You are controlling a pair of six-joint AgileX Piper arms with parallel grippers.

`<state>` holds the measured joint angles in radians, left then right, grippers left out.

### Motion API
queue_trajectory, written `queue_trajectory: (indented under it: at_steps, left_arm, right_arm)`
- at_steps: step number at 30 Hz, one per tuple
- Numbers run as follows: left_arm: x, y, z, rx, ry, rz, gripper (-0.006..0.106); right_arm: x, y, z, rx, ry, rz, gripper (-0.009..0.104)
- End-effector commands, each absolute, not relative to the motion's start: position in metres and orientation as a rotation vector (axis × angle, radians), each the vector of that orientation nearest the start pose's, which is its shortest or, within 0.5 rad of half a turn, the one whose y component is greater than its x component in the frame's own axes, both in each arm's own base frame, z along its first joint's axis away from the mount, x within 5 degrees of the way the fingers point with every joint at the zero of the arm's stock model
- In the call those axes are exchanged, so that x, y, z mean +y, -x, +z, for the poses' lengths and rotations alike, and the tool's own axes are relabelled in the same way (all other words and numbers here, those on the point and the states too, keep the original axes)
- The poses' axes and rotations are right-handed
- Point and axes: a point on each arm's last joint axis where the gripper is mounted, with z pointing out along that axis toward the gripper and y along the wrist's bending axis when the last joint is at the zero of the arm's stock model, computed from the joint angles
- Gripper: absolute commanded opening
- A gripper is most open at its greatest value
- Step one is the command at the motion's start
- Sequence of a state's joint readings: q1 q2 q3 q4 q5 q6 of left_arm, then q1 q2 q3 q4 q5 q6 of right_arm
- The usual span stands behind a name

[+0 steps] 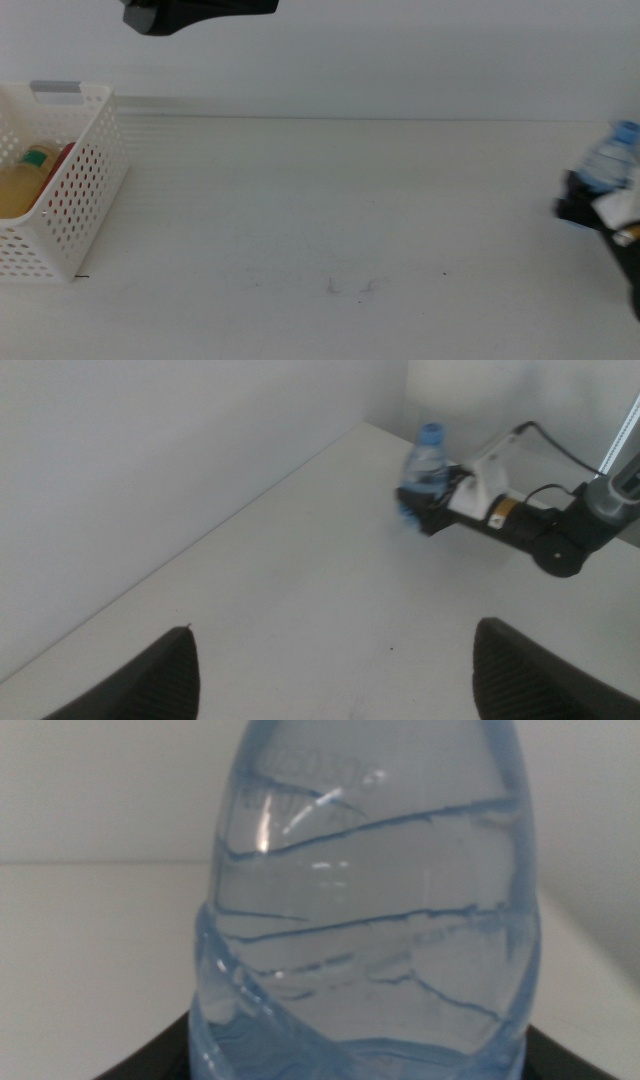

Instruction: Use arms to grab the bottles and put them into the dustbin to the left of the table.

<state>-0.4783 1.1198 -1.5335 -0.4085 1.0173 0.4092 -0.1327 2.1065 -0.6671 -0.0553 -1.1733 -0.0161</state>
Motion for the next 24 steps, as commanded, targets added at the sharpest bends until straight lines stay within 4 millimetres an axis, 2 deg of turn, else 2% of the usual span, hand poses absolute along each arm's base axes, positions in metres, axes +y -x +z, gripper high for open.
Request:
queue_trajectory:
  at_steps: [1,3,6,10,13,16,20,22,24]
  left_arm:
    - [-0.118,-0.157,0.498,1.846,-0.858,-0.555,0.094]
    - [-0.118,-0.157,0.498,1.846,-0.858,-0.555,0.094]
    - [-0.118,-0.157,0.498,1.846,-0.858,-0.555,0.094]
    - [-0.118,-0.158,0.499,1.842,-0.855,-0.554,0.094]
    - [-0.118,-0.158,0.499,1.841,-0.854,-0.554,0.094]
    - [-0.118,-0.158,0.499,1.841,-0.854,-0.554,0.094]
    - [-0.118,-0.158,0.499,1.841,-0.854,-0.554,0.094]
    - [-0.118,-0.158,0.499,1.841,-0.854,-0.554,0.094]
    - [-0.118,-0.158,0.499,1.841,-0.854,-0.554,0.094]
  right_arm:
    - [-0.003,-0.354,0.126,1.591,0.063,-0.007,-0.002]
    - [0.036,-0.366,0.146,1.57,0.15,0.07,-0.002]
    - [0.095,-0.387,0.161,1.603,0.273,0.17,-0.002]
    - [0.167,-0.412,0.159,1.615,0.407,0.27,-0.002]
    - [0.209,-0.421,0.145,1.638,0.48,0.319,-0.002]
    - [0.233,-0.423,0.127,1.661,0.524,0.344,-0.002]
    - [0.245,-0.421,0.108,1.689,0.548,0.358,0.001]
    - [0.245,-0.42,0.104,1.727,0.555,0.356,0.009]
    - [0.244,-0.42,0.1,1.767,0.567,0.347,0.026]
